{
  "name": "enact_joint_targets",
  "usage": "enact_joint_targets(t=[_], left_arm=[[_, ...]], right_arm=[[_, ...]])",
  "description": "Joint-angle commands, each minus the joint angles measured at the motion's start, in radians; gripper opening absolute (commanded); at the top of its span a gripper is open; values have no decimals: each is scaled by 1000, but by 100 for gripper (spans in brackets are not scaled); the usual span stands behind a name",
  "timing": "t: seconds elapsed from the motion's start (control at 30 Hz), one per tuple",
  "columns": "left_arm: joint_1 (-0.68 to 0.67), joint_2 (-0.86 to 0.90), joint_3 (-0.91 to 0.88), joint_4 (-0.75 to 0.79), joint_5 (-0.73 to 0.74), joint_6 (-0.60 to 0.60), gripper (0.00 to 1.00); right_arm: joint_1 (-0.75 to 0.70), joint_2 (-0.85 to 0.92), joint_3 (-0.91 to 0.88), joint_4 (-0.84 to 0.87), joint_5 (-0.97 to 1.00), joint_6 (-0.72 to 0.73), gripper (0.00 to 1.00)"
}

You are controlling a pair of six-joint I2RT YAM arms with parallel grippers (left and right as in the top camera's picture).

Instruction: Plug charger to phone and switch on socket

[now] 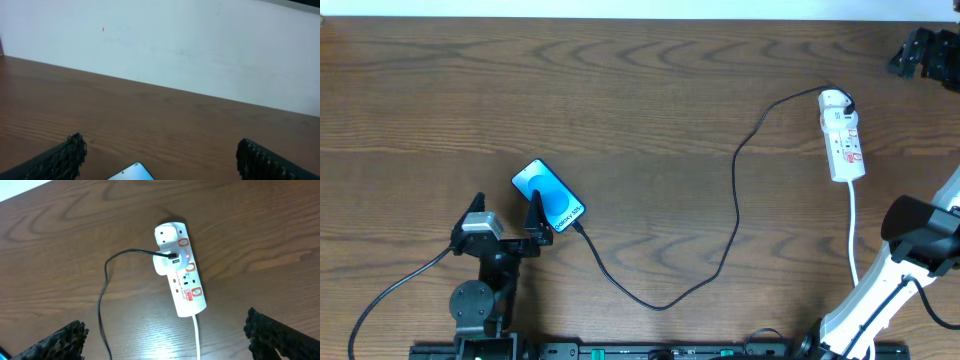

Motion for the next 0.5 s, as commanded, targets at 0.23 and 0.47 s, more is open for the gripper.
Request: enact_joint_targets(t=[0.23, 0.47], left_arm=[[-3, -119, -2, -147, -17, 18, 98], [-3, -118, -2, -217, -17, 18, 98]], right_arm=[[-4, 1, 5, -3, 4, 14, 99], [-4, 1, 5, -3, 4, 14, 99]])
